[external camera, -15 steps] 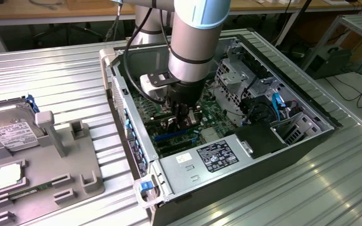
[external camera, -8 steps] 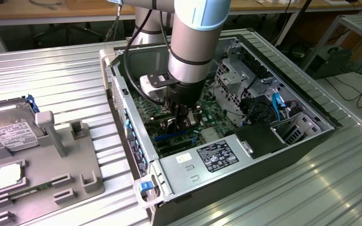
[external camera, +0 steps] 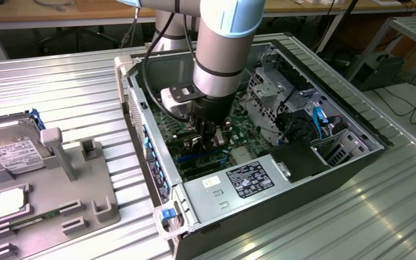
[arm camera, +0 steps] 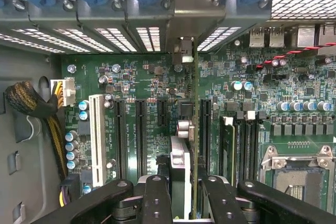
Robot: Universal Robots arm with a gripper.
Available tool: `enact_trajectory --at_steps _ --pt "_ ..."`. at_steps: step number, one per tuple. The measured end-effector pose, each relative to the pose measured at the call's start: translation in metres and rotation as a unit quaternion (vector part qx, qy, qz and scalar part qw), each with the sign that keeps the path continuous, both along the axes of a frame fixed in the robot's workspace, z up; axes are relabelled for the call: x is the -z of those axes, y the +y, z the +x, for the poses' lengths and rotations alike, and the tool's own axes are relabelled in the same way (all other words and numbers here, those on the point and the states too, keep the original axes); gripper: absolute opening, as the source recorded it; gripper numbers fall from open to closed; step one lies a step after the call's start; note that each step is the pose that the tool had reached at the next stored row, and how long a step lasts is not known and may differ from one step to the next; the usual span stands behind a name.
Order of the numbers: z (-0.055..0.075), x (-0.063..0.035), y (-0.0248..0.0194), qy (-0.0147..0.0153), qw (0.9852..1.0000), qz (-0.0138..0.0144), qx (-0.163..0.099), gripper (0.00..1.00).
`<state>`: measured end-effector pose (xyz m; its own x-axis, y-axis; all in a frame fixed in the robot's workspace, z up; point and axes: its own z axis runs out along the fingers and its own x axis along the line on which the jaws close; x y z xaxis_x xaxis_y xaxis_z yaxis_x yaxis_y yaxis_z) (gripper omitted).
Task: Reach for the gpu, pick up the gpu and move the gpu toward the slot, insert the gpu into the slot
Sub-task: 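Insert the gpu into the slot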
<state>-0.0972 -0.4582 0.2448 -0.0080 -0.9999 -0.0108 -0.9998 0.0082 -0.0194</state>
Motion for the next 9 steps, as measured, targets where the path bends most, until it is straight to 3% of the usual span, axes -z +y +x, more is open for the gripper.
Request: enact_trajectory --at_steps 9 --pt "0.0000 0.0002 0.0027 -0.0001 1.0000 0.0002 0.000 0.28"
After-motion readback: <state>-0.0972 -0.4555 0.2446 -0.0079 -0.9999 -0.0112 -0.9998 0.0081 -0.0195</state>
